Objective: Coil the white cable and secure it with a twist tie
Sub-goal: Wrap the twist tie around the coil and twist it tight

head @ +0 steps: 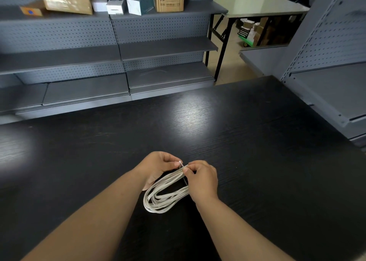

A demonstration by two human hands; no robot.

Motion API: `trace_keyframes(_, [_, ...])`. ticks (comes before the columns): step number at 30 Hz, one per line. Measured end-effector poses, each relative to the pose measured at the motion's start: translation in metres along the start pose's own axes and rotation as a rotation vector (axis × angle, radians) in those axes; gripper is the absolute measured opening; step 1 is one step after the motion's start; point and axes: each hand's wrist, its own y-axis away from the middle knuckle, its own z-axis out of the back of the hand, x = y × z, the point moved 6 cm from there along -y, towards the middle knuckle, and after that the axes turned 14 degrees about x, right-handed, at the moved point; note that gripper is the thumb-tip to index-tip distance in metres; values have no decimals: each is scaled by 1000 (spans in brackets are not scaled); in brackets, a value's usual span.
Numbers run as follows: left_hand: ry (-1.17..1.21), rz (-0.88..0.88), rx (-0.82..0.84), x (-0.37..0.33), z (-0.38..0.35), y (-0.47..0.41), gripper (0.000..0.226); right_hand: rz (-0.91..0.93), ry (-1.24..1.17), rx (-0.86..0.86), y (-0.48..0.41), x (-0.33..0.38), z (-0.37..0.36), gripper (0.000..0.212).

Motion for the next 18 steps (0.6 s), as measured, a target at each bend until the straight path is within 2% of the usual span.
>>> trace_keyframes(18, [-26,-36,13,-3,-4,1,7,-28,-10,-44,4,2,-1,14])
